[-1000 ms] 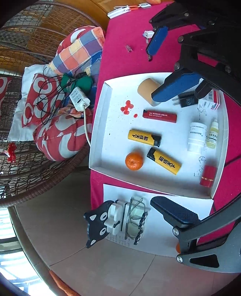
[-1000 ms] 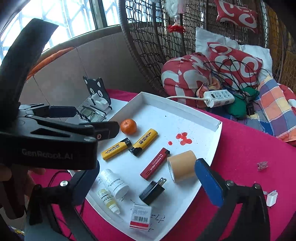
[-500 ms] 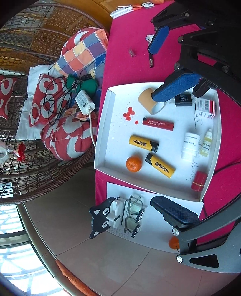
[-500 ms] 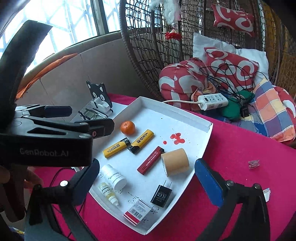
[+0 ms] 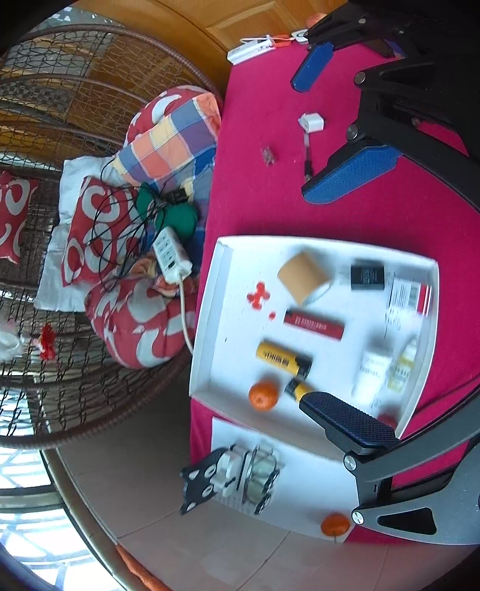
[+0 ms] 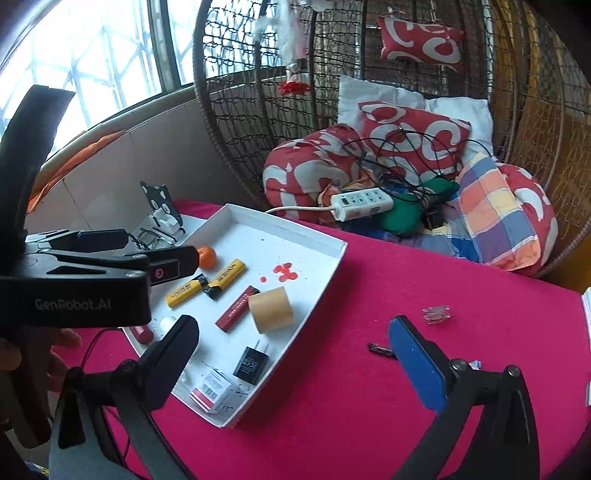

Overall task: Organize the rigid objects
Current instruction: 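Move both tools back toward the black pen and white charger, then grasp the black pen with the left tool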

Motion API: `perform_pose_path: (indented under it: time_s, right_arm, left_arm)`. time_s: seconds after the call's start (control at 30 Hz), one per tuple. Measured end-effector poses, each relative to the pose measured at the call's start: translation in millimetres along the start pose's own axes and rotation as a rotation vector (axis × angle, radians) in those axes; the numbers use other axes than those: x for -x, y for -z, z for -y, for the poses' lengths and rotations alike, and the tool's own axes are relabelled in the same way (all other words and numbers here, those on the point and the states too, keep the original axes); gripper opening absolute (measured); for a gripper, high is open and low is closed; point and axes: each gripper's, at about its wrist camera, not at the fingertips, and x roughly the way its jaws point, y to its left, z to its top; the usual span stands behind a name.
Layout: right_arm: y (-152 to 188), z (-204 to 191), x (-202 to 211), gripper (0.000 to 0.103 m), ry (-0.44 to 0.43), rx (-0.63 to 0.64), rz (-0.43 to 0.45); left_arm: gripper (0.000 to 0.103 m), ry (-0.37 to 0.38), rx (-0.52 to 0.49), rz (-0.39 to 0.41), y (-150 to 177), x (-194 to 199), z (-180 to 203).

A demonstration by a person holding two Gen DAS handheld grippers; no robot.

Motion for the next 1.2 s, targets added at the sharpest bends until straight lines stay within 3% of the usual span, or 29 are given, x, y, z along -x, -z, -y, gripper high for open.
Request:
perform_pose_path:
  time_s: [0.23,0.43,0.63,0.83,1.2]
  right_arm:
    - [21,91,22,0.103,0.109,-0.13,-0.01]
    - [44,151,36,0.103,0.164,-0.207,-0.032]
    - [69,187,52,0.103,0.193,-0.232,-0.062]
    - [94,226,65,0.103,0.226,-0.287,-0.091]
    - [115,252,65,0.103,0.245,-0.355,-0.131]
  left_arm:
    - [0.103,0.034,-0.018,-0.068,13,-24,58]
    - [0.103,0.065,-0.127,-0.121,22,-61,113]
    - [0.103,0.148,-0.282,-0.167,25,-123,155]
    - [0.103,0.144,-0.437,-0.216,33,-169,187]
    - [0.103,0.172,-0.515,-0.207,31,-192,217]
